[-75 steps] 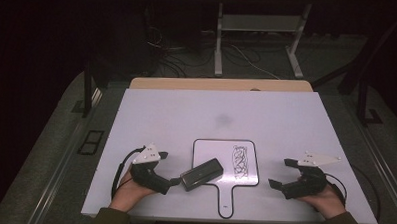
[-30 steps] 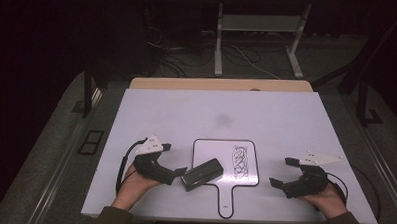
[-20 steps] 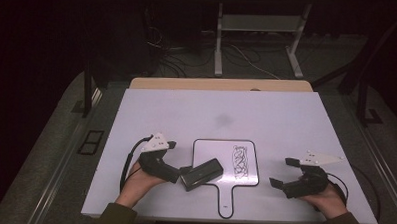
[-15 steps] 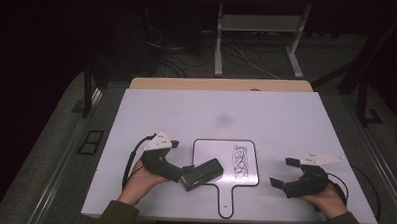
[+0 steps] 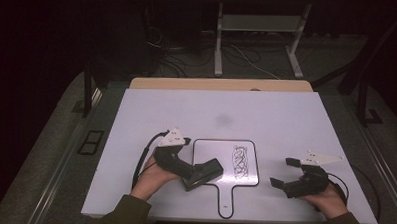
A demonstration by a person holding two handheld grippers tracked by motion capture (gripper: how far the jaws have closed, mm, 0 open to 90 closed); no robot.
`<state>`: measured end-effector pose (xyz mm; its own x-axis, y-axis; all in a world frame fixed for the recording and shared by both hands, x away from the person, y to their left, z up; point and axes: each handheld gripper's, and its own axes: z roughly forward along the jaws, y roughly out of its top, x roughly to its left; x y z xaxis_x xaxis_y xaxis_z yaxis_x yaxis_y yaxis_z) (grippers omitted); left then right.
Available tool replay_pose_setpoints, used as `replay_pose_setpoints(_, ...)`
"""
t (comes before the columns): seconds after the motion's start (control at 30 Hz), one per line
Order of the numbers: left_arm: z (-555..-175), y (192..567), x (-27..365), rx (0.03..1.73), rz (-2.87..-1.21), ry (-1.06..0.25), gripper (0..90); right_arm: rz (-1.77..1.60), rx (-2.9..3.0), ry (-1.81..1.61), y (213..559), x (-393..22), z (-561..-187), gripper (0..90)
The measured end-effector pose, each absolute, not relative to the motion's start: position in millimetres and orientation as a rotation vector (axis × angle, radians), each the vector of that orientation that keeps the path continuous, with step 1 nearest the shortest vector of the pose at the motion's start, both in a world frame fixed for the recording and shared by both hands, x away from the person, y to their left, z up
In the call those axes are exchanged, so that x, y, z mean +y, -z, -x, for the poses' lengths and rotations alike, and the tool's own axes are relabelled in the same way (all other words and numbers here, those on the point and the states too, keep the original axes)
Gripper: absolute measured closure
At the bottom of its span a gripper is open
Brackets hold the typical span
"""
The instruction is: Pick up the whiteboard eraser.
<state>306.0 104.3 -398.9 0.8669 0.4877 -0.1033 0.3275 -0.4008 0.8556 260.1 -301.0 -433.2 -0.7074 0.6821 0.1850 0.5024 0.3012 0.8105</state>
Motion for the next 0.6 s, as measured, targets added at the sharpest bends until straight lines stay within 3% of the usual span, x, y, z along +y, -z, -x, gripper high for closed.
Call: replay_pose_setpoints(0.6,-297,408,87,0.552,-2.064,-0.171,0.0,-1.090,2.383,-1.346,435,-299,-260,0.0)
